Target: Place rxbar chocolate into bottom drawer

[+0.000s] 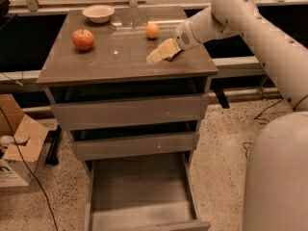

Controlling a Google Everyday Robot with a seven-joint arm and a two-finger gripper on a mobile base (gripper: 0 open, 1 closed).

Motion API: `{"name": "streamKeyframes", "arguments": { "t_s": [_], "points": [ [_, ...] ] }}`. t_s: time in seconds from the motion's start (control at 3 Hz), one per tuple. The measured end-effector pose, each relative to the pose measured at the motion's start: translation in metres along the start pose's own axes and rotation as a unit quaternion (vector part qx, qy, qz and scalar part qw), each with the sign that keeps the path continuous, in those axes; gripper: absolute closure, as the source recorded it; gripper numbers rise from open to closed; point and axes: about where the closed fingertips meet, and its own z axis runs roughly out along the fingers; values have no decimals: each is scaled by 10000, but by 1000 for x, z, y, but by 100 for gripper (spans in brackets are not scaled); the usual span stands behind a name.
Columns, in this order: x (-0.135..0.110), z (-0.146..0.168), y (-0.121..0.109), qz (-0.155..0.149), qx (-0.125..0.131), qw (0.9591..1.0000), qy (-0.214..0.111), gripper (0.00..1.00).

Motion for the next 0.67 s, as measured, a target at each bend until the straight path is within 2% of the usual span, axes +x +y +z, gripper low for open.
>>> {"name": "streamKeyframes", "arguments": {
  "t_s": [0.67],
  "points": [
    [33, 15, -57, 324, 171, 9992, -162, 0]
  ]
}}
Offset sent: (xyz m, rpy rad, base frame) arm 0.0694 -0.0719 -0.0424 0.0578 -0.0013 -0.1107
